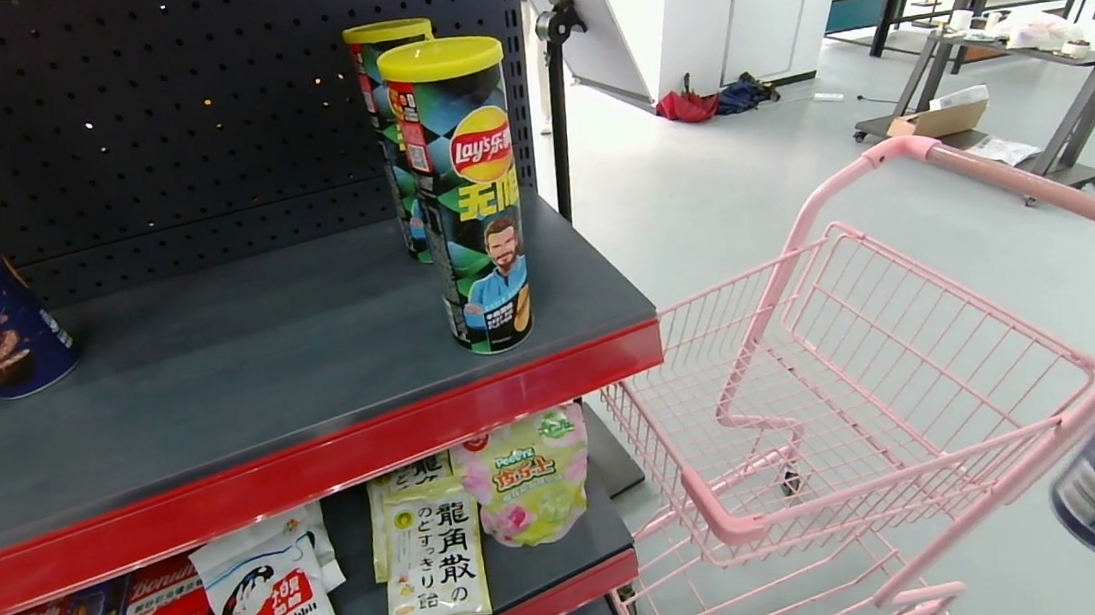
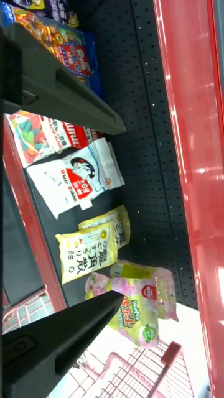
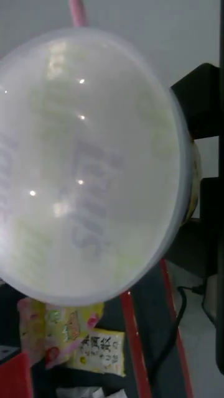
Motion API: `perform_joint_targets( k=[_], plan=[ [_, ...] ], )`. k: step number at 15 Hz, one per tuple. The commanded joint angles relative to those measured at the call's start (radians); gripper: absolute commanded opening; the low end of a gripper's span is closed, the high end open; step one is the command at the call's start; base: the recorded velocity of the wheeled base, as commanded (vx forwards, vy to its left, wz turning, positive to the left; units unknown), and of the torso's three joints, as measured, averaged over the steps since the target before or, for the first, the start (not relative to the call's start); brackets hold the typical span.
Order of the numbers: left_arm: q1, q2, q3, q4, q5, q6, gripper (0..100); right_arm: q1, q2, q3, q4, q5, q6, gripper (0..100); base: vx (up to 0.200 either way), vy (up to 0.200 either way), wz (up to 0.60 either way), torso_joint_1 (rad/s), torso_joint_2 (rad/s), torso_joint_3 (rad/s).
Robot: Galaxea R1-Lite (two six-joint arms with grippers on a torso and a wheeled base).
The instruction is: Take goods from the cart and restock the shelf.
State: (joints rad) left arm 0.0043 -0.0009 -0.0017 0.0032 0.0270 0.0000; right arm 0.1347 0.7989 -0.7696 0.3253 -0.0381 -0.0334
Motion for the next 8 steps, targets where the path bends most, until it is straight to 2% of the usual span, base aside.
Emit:
perform_joint_targets(
  k=[1, 6, 8],
  plan=[
    [0.000, 0.001, 0.000, 0.000, 0.001, 0.000, 100, -0.055, -0.308, 0.078, 0.147, -0.026, -0.036, 0, 0.000, 0.000, 0.00, 0.000, 0.00, 0.000],
    [0.000, 0.001, 0.000, 0.000, 0.001, 0.000, 100, -0.060, -0.314, 0.082, 0.155, -0.037, -0.042, 0, 0.000, 0.000, 0.00, 0.000, 0.00, 0.000],
    [0.000, 0.001, 0.000, 0.000, 0.001, 0.000, 100, -0.060, -0.313, 0.082, 0.155, -0.037, -0.042, 0, 0.000, 0.000, 0.00, 0.107, -0.32, -0.205]
  ],
)
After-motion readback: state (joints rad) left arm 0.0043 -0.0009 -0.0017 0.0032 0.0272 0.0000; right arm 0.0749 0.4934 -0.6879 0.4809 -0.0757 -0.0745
